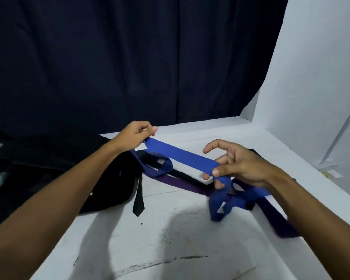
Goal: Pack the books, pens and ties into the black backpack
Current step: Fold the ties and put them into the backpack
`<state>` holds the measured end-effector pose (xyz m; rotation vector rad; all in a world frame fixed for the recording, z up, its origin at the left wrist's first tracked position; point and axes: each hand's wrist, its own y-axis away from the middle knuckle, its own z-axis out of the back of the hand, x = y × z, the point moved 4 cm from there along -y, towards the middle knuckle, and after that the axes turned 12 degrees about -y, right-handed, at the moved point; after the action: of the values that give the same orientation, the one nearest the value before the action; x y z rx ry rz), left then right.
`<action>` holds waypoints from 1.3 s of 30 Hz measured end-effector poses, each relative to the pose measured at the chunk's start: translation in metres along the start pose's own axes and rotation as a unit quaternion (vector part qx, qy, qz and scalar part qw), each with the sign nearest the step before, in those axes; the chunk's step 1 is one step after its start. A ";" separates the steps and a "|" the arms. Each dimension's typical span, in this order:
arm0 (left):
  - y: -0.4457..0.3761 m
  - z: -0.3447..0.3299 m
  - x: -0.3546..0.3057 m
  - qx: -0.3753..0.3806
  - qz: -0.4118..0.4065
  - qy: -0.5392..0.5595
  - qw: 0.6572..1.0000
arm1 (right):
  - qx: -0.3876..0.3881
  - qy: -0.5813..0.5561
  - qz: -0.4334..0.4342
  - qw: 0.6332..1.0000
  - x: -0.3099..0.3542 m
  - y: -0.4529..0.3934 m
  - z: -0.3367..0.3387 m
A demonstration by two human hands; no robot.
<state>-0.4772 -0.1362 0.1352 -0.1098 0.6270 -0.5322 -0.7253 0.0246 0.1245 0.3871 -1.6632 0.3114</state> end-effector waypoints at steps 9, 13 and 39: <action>0.018 -0.051 -0.075 0.082 -0.023 0.261 0.961 | -0.006 0.046 0.040 0.998 0.027 -0.011 -0.006; 0.040 -0.088 -0.109 0.156 0.024 0.402 0.902 | -0.022 0.030 0.052 0.998 0.032 -0.008 -0.003; 0.013 -0.047 -0.057 -0.076 0.126 0.330 0.932 | -0.058 0.075 -0.035 0.995 0.028 0.013 0.008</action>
<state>-0.5380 -0.0936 0.1245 0.0102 1.3227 -0.2597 -0.7411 0.0312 0.1517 0.3256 -1.5089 0.1870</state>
